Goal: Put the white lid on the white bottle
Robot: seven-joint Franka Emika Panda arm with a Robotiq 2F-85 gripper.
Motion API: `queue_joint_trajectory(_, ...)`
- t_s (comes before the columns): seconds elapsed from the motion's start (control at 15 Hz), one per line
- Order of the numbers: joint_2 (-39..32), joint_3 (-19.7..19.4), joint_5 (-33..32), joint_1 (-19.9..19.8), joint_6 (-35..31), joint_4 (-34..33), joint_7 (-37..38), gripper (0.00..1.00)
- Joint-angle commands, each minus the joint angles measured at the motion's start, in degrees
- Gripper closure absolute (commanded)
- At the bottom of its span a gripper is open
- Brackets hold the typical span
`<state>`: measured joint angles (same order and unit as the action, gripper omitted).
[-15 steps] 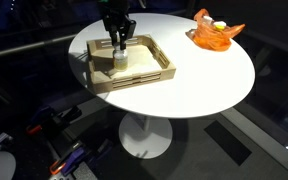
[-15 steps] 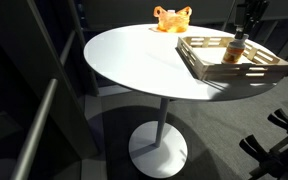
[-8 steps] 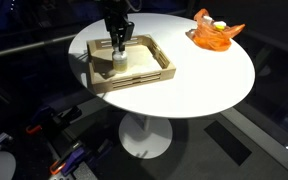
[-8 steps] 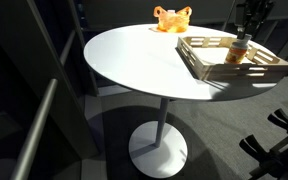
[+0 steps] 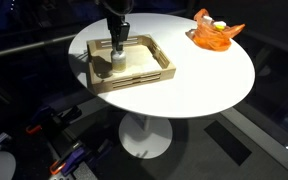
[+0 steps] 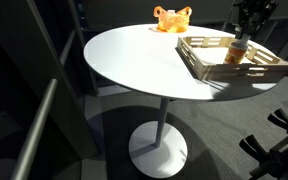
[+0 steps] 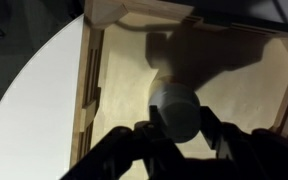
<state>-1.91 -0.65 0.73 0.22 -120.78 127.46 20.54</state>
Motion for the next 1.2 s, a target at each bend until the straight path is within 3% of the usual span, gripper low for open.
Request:
queue_joint_trajectory(0.0,-0.81,0.05,1.75,0.00,0.06,-0.93,4.69,0.81)
queue_joint_trajectory(1.0,-0.95,0.22,0.25,0.44,-1.25,-1.39,19.85,0.81)
queue_joint_trajectory(1.13,-0.86,0.25,0.24,0.45,-1.14,-1.37,20.20,0.31)
